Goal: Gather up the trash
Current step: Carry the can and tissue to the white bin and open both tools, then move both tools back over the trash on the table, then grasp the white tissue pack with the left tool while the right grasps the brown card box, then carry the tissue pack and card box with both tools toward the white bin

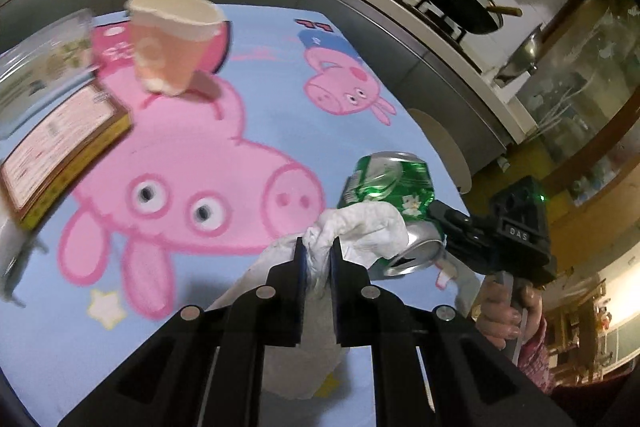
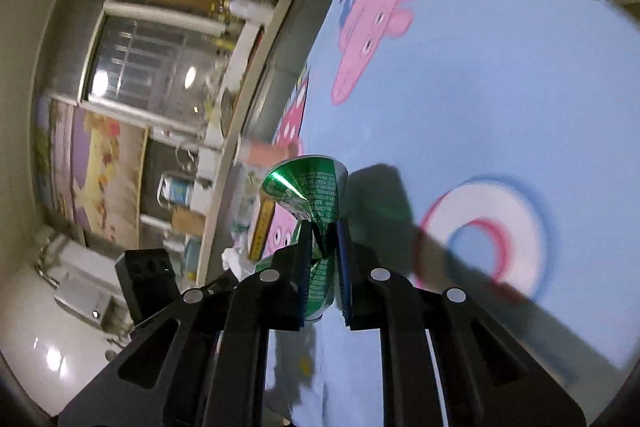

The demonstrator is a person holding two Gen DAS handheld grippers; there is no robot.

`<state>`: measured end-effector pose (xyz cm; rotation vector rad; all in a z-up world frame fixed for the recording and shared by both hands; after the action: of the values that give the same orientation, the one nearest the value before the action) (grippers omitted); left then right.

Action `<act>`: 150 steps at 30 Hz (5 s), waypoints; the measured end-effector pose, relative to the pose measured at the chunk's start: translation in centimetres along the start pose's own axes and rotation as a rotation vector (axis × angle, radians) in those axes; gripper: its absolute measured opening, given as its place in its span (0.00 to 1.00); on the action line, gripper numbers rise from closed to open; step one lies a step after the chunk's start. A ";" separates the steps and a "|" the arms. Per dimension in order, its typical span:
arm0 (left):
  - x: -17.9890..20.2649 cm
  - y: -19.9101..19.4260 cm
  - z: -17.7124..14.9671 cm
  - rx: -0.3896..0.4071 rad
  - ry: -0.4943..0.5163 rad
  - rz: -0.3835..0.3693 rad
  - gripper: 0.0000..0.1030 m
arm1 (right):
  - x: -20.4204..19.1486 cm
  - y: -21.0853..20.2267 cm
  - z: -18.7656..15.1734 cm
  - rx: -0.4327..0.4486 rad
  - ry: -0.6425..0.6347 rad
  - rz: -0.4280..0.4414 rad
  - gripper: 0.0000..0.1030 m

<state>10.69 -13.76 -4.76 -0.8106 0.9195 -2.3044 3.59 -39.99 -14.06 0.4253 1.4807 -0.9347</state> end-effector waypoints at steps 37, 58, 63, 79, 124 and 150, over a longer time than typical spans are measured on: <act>19.7 23.9 19.8 -0.090 0.329 0.005 0.55 | 9.0 -18.5 16.4 0.585 0.040 -0.226 0.40; 4.5 1.3 6.0 0.136 0.176 0.154 0.55 | -3.0 -4.4 9.3 0.250 -0.201 -0.080 0.40; -5.7 -6.0 -0.2 0.160 -0.066 0.411 0.56 | -5.7 3.9 5.4 0.057 -0.265 -0.093 0.40; -17.1 -8.8 -4.6 0.159 -0.391 0.712 0.83 | -15.1 27.9 -4.2 -0.114 -0.465 -0.213 0.40; -14.0 -10.0 -8.4 0.171 -0.230 0.582 0.58 | -14.2 18.4 -15.9 -0.158 -0.955 -0.303 0.53; -8.8 -3.4 -6.4 0.082 -0.160 0.329 0.58 | -9.9 13.0 -15.3 0.045 -0.920 -0.551 0.57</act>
<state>11.44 -3.18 -8.93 -0.7362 0.8146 -1.9502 4.89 -18.08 -10.05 -0.3886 0.7142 -1.3501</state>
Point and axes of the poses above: each gripper's, at about its wrist camera, not at the fingertips, and y roughly the way its jaws point, x to its right, z to its top, the point moved 2 cm from there along y, roughly the way its jaws point, and after that the axes turned 11 degrees about y, right-handed, at the moved point
